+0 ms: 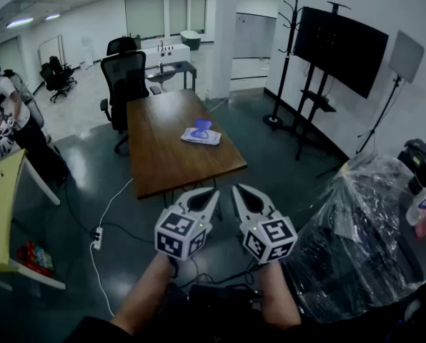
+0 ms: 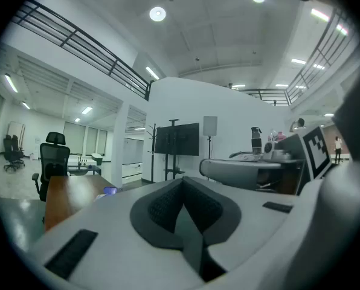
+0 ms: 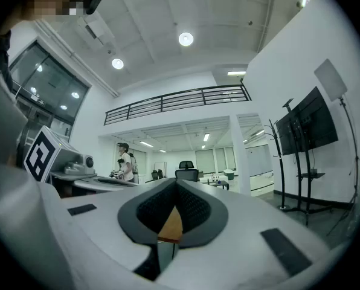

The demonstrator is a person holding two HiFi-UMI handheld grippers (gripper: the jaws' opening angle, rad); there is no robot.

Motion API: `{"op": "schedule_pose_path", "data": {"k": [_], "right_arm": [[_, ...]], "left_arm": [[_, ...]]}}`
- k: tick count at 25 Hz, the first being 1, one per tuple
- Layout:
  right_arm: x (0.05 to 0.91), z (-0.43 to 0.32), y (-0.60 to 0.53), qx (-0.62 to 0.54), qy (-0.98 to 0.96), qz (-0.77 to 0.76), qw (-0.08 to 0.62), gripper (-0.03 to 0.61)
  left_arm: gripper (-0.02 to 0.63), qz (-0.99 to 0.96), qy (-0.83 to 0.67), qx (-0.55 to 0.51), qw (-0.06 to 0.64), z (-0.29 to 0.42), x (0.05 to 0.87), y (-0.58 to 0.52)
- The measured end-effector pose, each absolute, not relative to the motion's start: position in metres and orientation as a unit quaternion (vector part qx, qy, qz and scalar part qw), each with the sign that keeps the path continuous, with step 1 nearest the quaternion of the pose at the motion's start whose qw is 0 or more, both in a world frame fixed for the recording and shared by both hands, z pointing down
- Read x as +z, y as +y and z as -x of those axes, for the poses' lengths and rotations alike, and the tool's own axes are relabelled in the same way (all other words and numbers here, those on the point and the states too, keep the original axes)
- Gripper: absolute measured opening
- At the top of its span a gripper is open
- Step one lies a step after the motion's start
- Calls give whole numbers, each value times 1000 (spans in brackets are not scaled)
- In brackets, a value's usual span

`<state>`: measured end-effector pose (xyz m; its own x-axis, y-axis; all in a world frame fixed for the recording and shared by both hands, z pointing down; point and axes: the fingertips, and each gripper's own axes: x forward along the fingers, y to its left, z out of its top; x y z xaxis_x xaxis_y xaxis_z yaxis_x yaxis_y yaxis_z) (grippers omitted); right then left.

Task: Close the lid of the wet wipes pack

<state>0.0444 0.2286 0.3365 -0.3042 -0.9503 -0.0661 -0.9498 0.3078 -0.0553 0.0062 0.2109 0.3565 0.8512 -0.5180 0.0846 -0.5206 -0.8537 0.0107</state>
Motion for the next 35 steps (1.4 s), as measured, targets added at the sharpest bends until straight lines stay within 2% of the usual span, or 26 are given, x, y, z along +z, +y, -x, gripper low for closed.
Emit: {"op": "schedule_pose_path", "data": {"k": [35], "right_arm": [[350, -60, 210, -20, 812, 582, 40, 9]], "left_arm": [[6, -956, -286, 57, 29, -12, 370, 189]]}}
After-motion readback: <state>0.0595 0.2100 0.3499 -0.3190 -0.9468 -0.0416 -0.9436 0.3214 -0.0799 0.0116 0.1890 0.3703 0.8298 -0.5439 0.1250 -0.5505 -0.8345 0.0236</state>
